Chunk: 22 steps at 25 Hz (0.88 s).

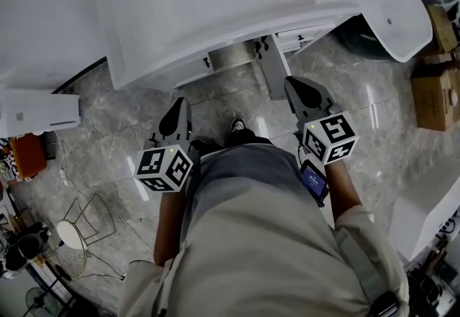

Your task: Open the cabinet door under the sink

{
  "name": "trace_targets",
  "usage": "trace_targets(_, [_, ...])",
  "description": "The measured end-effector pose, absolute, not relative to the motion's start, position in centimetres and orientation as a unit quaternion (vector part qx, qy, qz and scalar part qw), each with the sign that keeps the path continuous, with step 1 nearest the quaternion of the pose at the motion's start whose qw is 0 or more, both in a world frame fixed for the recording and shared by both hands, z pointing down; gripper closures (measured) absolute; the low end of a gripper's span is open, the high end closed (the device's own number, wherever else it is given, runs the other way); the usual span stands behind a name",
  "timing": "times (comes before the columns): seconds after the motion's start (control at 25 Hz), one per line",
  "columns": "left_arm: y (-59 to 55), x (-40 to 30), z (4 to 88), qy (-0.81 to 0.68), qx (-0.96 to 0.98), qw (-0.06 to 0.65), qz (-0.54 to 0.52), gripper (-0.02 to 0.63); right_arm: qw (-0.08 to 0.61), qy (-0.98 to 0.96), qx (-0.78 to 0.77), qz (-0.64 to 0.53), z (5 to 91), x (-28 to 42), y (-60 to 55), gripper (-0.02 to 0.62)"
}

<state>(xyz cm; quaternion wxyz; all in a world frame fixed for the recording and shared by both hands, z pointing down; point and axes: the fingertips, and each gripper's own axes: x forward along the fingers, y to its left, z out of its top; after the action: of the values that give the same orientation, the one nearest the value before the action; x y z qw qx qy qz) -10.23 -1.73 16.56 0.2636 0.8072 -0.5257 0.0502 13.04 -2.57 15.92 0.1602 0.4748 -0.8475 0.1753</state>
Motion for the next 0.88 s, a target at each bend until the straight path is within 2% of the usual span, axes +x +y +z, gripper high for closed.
trace_targets(0.2, [-2.1, -11.1, 14.6, -0.537, 0.805, 0.250, 0.029, 0.606, 0.152, -0.856, 0.467, 0.163, 14.3, 12.3, -2.8, 0.583])
trace_targets(0.52, [-1.7, -10.2, 14.6, -0.523, 0.818, 0.235, 0.053, 0.606, 0.128, -0.859, 0.463, 0.175, 13.9, 11.9, -2.3, 0.584])
trace_targets(0.88, [-1.8, -8.8, 16.3, -0.502, 0.823, 0.251, 0.083, 0.606, 0.162, -0.850, 0.467, 0.181, 15.7, 12.5, -2.1, 0.584])
